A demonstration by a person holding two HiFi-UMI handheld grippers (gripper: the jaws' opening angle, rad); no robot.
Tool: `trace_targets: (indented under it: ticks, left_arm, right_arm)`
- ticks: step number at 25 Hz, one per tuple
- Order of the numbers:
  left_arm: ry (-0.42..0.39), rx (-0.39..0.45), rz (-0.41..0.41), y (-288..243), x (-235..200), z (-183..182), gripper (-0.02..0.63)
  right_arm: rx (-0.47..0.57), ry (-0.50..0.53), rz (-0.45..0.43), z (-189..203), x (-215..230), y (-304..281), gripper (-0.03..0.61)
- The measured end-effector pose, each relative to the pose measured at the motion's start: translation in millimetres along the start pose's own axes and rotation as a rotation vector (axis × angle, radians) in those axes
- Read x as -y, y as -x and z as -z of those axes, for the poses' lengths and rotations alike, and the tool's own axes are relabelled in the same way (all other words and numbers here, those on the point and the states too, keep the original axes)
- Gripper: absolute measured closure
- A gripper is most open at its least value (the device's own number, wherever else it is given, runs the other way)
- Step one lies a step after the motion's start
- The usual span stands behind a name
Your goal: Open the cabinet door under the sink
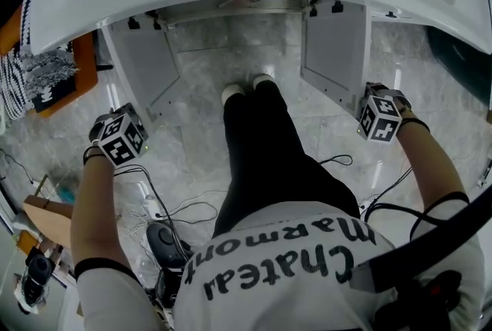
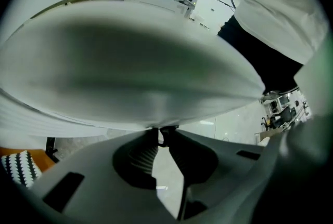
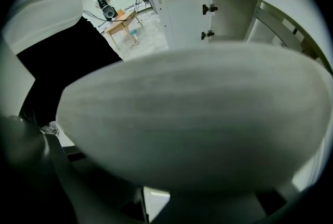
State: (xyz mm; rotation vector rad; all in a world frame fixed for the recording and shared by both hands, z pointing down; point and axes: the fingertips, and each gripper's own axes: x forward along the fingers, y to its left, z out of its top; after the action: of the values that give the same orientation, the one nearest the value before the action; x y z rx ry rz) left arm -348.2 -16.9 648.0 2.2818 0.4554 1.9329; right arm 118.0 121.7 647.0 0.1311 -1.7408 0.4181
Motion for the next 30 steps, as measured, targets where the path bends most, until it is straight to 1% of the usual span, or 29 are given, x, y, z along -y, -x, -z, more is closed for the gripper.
trace_targets:
  ticks: [4,10,15,19,24,28,30]
  left_arm:
    - [-0.015,-0.037,0.014,1,0,13,0.569]
    - [-0.033,-0.071,0.015,7,-1,33,0.565]
    - [-0.073,-0.077,0.022,10,-2,43,0.565]
    - [-0.119,-0.092,0.012,11,-4,51,0.565]
    - [-0.178,-0.109,0.015,13,-7,59,0.565]
    - [-0.202,-0.109,0.017,15,-7,64,0.565]
    - [-0.212,-0.11,0.018,15,-8,68,0.565]
  right_arm:
    - [-0.039,0.041,-0.018,11,0,-2,0.514]
    - [-0.055,0.077,-0.029,18,1,1,0.511]
    - [-0.059,0.123,-0.036,21,0,3,0.511]
    - [-0.058,0.168,-0.04,24,1,2,0.511]
    - [-0.054,0.253,-0.042,28,3,2,0.511]
    - [-0.052,0.357,-0.043,27,2,4,0.512]
    - [-0.049,0.381,-0.042,28,1,2,0.512]
